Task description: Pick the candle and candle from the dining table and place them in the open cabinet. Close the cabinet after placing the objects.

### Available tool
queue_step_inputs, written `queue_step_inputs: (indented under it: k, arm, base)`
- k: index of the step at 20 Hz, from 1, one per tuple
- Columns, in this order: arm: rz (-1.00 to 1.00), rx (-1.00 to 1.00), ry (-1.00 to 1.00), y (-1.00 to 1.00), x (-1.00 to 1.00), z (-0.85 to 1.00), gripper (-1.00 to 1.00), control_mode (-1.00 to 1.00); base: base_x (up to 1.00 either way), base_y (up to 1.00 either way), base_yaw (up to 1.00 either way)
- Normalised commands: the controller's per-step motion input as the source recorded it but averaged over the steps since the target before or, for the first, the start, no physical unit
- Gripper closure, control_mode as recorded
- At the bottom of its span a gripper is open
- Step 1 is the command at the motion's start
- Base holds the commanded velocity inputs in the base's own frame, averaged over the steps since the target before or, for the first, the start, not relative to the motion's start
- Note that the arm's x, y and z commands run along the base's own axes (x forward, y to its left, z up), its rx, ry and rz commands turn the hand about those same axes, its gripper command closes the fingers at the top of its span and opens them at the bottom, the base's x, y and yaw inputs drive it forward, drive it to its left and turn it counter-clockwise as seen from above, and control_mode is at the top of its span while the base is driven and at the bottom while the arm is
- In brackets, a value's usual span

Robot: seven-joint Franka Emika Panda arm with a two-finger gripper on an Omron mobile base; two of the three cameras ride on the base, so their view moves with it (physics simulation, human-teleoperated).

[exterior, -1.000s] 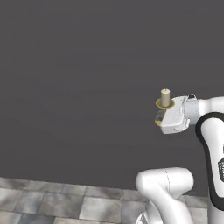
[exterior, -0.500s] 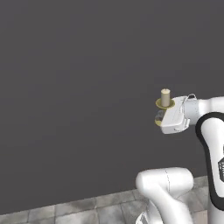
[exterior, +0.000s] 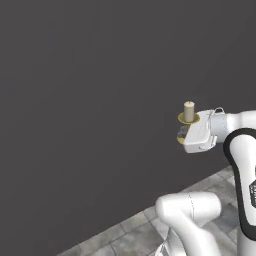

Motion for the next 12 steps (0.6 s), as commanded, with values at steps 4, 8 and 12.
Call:
queue_step_inputs:
  k: [4, 8, 12]
  arm:
    - [0.0, 0.0, 0.0, 0.0, 0.0, 0.0, 1.0, 1.0]
    - [0.0, 0.0, 0.0, 0.0, 0.0, 0.0, 1.0, 1.0]
    - [0.0, 0.0, 0.0, 0.0, 0.0, 0.0, 1.0, 1.0]
  base:
    - [-0.11, 0.0, -0.52]
    - [-0.09, 0.0, -0.52]
    - [-0.02, 0.0, -0.51]
